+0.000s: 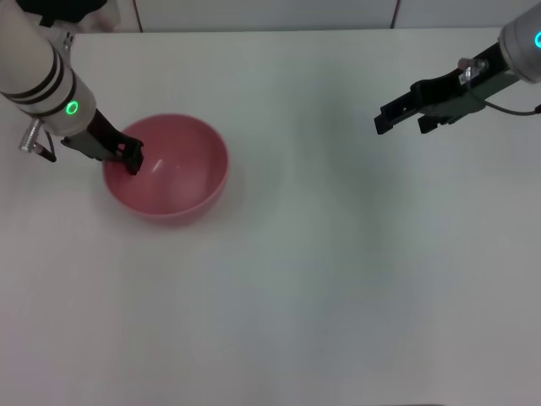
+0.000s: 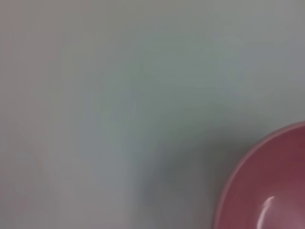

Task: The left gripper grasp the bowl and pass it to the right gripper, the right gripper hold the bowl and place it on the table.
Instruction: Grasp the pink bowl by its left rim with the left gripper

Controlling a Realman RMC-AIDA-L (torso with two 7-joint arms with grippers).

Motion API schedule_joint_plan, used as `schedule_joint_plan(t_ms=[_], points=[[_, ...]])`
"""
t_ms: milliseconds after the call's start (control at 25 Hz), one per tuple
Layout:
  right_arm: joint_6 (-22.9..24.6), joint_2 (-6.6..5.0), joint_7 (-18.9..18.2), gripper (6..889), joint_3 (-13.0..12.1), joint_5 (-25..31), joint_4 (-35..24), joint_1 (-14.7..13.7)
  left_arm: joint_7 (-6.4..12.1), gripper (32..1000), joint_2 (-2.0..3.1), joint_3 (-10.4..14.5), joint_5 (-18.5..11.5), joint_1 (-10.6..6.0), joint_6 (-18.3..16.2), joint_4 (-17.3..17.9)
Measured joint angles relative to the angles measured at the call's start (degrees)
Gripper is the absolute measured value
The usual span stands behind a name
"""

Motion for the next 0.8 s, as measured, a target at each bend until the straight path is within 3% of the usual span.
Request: schedule_joint_plan(t_ms=[400,520,800], points=[[-0.13,-0.02,0.00,824,0.00,0.84,0.23,-0.45,0.37,131,0.00,0.18,-0.05,-0.04,0.06,0.18],[-0.15,-0.02,-0.03,824,0.00,0.85,0.23,-0.49,0.65,79,0.00,0.06,-0.05,-0.20,0.05,0.32],[-0.25,-0.02,-0.15,825,0.00,0.85,0.22,-0.58,0.75,76,0.00,0.02,-0.16,-0.40,-0.49,0.51]])
